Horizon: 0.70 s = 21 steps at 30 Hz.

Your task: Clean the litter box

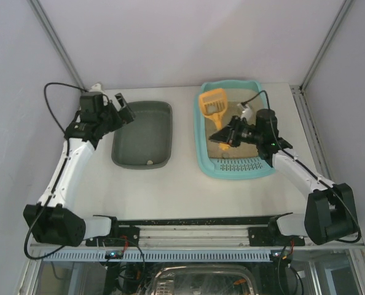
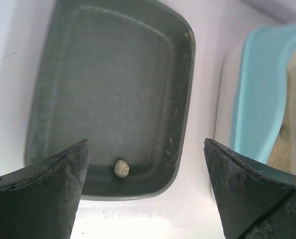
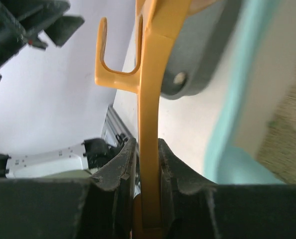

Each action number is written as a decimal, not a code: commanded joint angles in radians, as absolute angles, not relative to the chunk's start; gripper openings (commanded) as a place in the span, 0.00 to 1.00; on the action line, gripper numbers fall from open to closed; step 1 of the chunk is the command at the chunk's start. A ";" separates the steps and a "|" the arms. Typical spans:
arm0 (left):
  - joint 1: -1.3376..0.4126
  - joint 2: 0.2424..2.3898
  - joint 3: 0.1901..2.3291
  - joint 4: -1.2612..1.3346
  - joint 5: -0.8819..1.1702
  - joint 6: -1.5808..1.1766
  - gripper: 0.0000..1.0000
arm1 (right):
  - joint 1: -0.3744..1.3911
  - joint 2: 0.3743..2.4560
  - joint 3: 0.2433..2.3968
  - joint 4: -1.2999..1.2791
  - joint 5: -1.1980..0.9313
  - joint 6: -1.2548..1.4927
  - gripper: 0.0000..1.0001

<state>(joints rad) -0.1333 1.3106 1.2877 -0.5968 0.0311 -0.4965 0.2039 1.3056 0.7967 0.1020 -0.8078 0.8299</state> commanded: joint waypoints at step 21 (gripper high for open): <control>0.044 0.737 1.136 -0.957 -0.215 -0.903 1.00 | 1.034 2.144 1.983 -0.915 0.467 0.379 0.00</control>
